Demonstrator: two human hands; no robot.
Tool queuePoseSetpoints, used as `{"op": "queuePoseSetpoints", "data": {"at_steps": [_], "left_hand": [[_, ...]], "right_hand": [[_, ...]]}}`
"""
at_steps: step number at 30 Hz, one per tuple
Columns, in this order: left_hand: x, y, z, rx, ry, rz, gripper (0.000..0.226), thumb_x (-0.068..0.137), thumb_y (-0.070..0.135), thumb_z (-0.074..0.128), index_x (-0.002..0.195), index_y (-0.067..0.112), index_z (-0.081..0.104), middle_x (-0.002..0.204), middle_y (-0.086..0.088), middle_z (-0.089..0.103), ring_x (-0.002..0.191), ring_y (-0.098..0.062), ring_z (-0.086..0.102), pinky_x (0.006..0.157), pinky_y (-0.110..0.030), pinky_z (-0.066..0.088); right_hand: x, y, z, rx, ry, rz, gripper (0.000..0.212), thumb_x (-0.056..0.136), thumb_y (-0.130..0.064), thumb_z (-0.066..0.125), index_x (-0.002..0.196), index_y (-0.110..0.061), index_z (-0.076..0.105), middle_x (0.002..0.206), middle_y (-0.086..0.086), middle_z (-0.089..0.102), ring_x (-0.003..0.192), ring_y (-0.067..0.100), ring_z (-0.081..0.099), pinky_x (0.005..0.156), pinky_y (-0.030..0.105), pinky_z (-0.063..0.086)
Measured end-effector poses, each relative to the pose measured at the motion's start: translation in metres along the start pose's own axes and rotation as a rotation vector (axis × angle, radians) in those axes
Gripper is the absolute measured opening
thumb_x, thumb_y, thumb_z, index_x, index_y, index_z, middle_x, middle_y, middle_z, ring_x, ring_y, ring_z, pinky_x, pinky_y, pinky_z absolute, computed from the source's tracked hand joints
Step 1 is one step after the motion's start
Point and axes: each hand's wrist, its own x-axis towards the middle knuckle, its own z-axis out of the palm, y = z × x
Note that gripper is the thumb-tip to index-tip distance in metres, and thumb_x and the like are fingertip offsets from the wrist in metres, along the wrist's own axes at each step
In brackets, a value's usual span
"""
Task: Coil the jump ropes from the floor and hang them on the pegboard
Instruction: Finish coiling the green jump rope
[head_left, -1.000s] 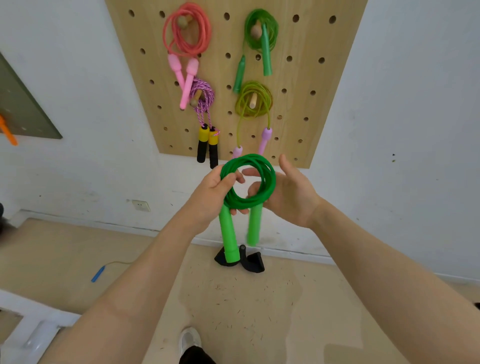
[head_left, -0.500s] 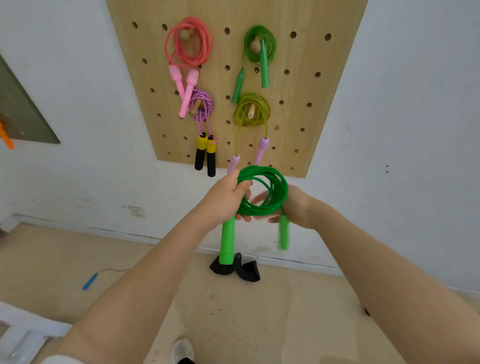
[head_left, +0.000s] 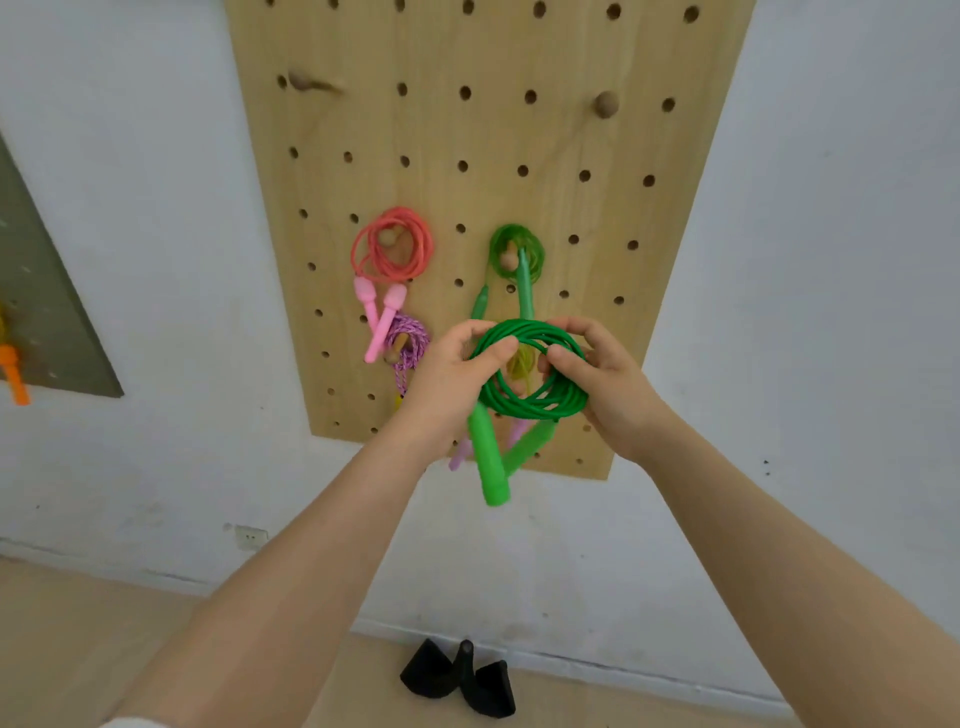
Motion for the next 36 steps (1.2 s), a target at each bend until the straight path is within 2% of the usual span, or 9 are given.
{"op": "queuePoseSetpoints", "data": {"at_steps": [3,6,10,16,19,26,30,32,36], "left_hand": [[0.027,0.014,0.002,-0.247,-0.037,-0.028,0.009,0.089,0.010,0.058,0.096,0.013,0.062,0.082,-0.001,0.067,0.061,-0.013,0.064,0.072,-0.036,0.054],[0.057,0.026,0.004,-0.266,-0.099,0.057,0.019,0.089,0.000,0.054,0.102,0.014,0.057,0.087,0.003,0.065,0.059,-0.008,0.064,0.067,-0.030,0.054],[0.103,0.047,0.009,-0.185,-0.149,0.198,0.025,0.089,0.000,0.055,0.098,0.023,0.055,0.091,0.004,0.064,0.063,-0.003,0.063,0.066,-0.019,0.053],[0.184,0.081,0.022,-0.086,-0.150,0.408,0.028,0.090,0.010,0.058,0.094,0.037,0.058,0.097,0.007,0.064,0.091,-0.021,0.063,0.090,-0.040,0.052],[0.222,0.093,0.031,-0.058,-0.159,0.494,0.023,0.091,0.013,0.057,0.098,0.035,0.056,0.097,0.012,0.062,0.091,-0.007,0.060,0.085,-0.023,0.051],[0.288,0.071,0.054,0.148,-0.127,0.538,0.020,0.093,0.019,0.054,0.112,0.019,0.060,0.101,0.011,0.060,0.094,-0.004,0.055,0.077,-0.010,0.042],[0.315,0.066,0.055,0.384,0.024,0.722,0.023,0.091,0.026,0.056,0.110,0.014,0.064,0.104,0.003,0.056,0.086,-0.008,0.049,0.070,-0.011,0.033],[0.322,0.060,0.057,0.496,0.101,0.801,0.027,0.092,0.026,0.055,0.114,0.012,0.063,0.105,-0.003,0.052,0.084,-0.009,0.046,0.070,-0.015,0.034],[0.325,0.048,0.070,0.640,0.362,0.948,0.036,0.087,0.027,0.049,0.120,0.021,0.064,0.101,-0.014,0.056,0.087,-0.027,0.051,0.070,-0.031,0.038]], "right_hand": [[0.024,-0.020,-0.007,-0.050,0.028,-0.102,0.018,0.095,-0.010,0.047,0.108,-0.020,0.054,0.076,0.001,0.061,0.065,0.009,0.057,0.059,0.022,0.047],[0.050,-0.039,-0.016,-0.184,0.109,-0.211,0.020,0.094,-0.010,0.049,0.105,-0.024,0.057,0.076,-0.003,0.065,0.073,0.012,0.056,0.073,0.029,0.045],[0.085,-0.065,-0.027,-0.311,0.193,-0.322,0.021,0.094,-0.009,0.051,0.102,-0.028,0.055,0.075,-0.007,0.069,0.074,0.013,0.058,0.073,0.031,0.048],[0.147,-0.105,-0.041,-0.383,0.473,-0.555,0.014,0.089,-0.008,0.059,0.099,-0.017,0.054,0.091,-0.002,0.061,0.077,0.018,0.061,0.073,0.033,0.051],[0.176,-0.115,-0.050,-0.381,0.561,-0.650,0.014,0.088,-0.008,0.059,0.094,-0.020,0.055,0.093,-0.002,0.059,0.077,0.014,0.063,0.072,0.024,0.051],[0.232,-0.090,-0.081,-0.412,0.749,-0.526,0.009,0.088,-0.019,0.060,0.096,-0.023,0.057,0.093,-0.005,0.061,0.072,0.012,0.057,0.060,0.025,0.047],[0.255,-0.086,-0.086,-0.419,0.794,-0.527,0.009,0.085,-0.024,0.057,0.094,-0.025,0.055,0.091,-0.008,0.060,0.079,0.012,0.058,0.068,0.026,0.050],[0.266,-0.084,-0.084,-0.597,0.905,-0.512,0.012,0.087,-0.026,0.055,0.098,-0.023,0.056,0.094,-0.009,0.058,0.086,0.010,0.056,0.071,0.021,0.047],[0.272,-0.071,-0.090,-1.290,1.178,-0.408,0.028,0.094,-0.030,0.047,0.121,-0.026,0.055,0.129,0.000,0.045,0.118,0.022,0.039,0.093,0.023,0.025]]}}
